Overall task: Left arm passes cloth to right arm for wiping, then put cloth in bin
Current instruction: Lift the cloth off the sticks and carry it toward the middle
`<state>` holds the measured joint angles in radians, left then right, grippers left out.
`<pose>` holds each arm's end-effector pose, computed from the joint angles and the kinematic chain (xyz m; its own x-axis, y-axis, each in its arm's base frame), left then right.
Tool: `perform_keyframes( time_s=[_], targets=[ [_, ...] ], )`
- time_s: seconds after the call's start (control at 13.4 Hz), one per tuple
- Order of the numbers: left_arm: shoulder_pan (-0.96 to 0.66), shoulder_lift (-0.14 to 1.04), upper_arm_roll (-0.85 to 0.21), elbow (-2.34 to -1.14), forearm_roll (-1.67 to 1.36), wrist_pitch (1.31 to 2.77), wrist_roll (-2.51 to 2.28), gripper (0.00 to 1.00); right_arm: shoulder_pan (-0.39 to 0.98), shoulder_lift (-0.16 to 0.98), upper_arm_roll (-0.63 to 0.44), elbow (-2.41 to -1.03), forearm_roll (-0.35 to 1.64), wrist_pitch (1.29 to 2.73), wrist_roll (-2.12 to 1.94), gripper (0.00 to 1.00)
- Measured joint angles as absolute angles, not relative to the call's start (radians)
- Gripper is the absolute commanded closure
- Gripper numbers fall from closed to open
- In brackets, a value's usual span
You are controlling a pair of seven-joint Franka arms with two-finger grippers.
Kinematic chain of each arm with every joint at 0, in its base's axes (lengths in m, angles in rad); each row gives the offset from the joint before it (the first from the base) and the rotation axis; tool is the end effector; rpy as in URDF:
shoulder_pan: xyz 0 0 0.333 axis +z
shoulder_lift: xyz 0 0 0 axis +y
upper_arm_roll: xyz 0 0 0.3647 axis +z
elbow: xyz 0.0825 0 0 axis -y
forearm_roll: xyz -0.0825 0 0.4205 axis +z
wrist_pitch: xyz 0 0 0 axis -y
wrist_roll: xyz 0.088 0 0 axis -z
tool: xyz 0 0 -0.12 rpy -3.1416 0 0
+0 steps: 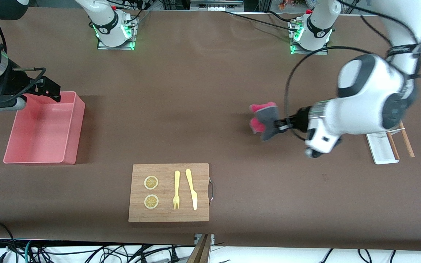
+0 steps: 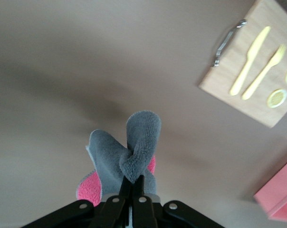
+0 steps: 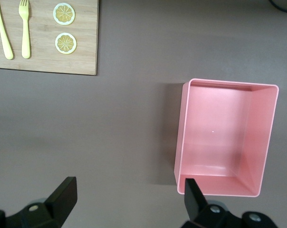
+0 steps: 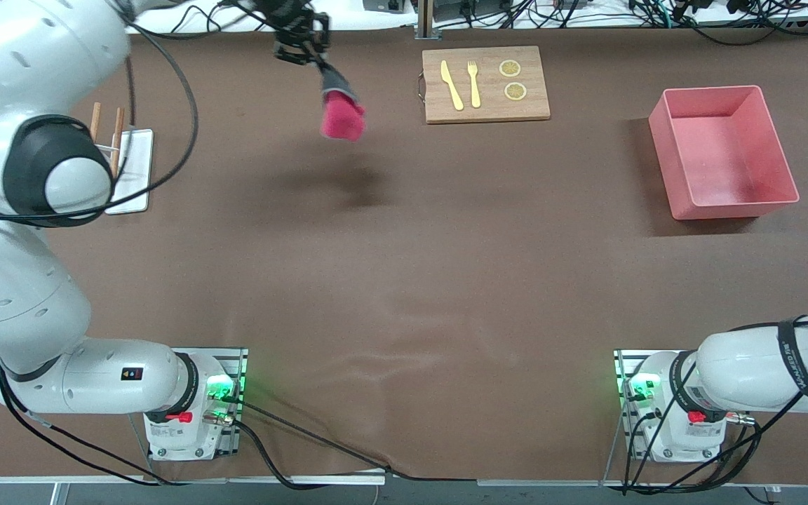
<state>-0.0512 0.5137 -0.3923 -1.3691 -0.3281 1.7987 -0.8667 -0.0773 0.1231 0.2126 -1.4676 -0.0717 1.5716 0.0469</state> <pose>0.6909 -0.2967 0.4660 0.8037 0.4253 -0.4161 0.5520 -0.7939 0.2549 0.6301 0.0681 0.6390 0.9961 0.0872 -0.0142 0.0878 -0.9951 0.0465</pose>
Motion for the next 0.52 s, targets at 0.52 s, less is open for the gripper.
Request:
perform_keyframes(
  time_s=[0.52],
  targets=[
    [-0.295, 0.632, -0.392, -1.262, -0.387, 2.049, -1.236, 1.0, -0.073, 0.196, 0.222, -1.471, -0.071, 1.569, 0.034, 0.0]
  ],
)
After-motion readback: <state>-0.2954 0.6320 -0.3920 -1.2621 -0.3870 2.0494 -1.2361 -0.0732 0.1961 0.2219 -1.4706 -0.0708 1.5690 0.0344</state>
